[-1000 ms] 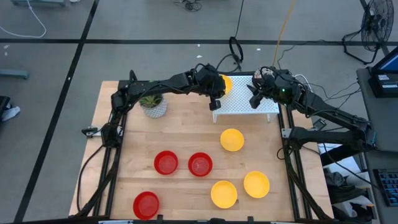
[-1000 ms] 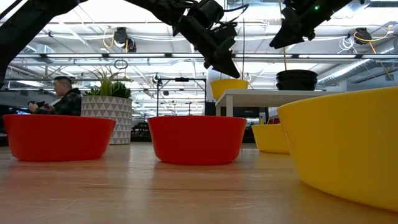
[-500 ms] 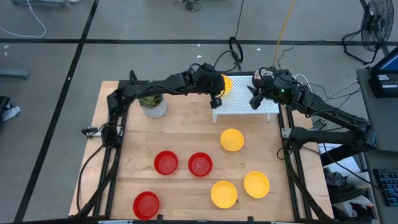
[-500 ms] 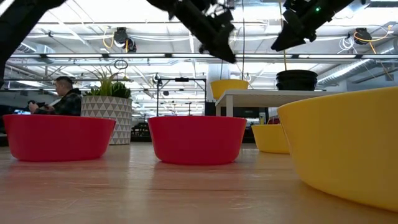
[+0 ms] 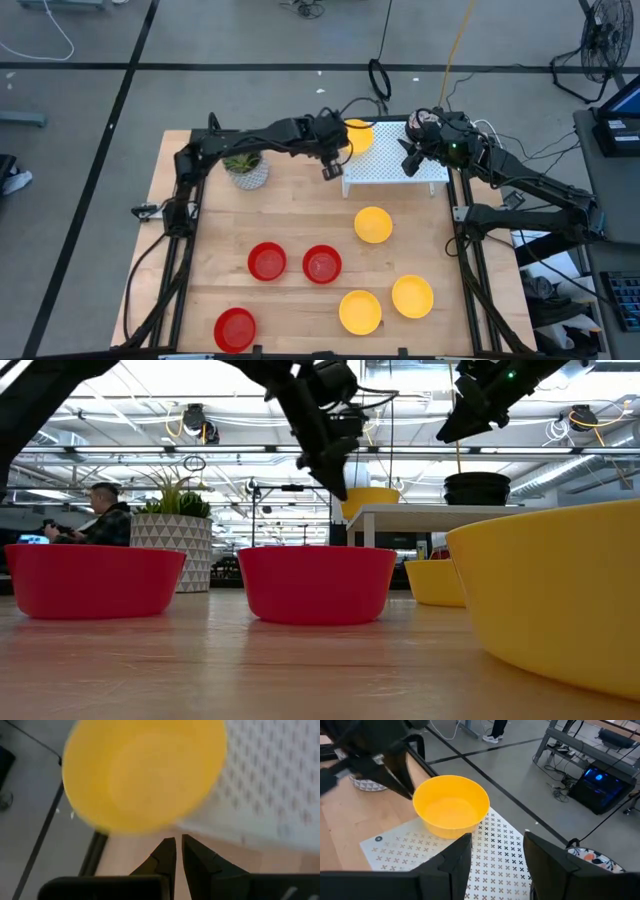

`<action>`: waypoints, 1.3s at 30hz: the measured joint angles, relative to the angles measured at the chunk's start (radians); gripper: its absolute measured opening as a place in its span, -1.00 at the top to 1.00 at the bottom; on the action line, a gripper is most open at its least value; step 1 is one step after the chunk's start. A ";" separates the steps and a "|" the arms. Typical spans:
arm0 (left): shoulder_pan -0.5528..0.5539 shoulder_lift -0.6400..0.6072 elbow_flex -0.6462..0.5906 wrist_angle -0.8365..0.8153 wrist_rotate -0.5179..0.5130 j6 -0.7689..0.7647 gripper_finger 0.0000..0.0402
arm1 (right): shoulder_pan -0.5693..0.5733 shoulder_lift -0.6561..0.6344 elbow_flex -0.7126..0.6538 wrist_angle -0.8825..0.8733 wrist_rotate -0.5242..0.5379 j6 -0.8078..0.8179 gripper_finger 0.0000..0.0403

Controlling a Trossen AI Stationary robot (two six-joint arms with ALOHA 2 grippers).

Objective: Pick & Place Mini bowls
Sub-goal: Put the yellow bowl on the shelf, then stack the yellow bowl on top of the yellow bowl on the shelf

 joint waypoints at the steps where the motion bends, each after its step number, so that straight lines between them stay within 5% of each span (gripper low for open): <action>1: 0.001 0.010 0.000 0.032 0.000 0.001 0.81 | 0.000 0.000 0.000 0.000 0.000 0.007 0.16; 13: 0.000 0.031 0.001 0.051 0.002 0.013 0.81 | 0.001 0.000 0.000 -0.053 -0.020 0.034 0.16; 21: -0.086 -0.051 0.002 -0.232 0.036 -0.100 0.81 | 0.045 -0.001 -0.033 -0.126 -0.340 0.094 0.16; 32: -0.320 -0.173 0.002 -0.448 0.080 -0.193 0.81 | 0.379 0.032 -0.228 -0.006 -0.362 0.158 0.18; 39: -0.412 -0.213 0.002 -0.482 0.079 -0.290 0.81 | 0.634 0.169 -0.238 0.066 -0.333 0.193 0.26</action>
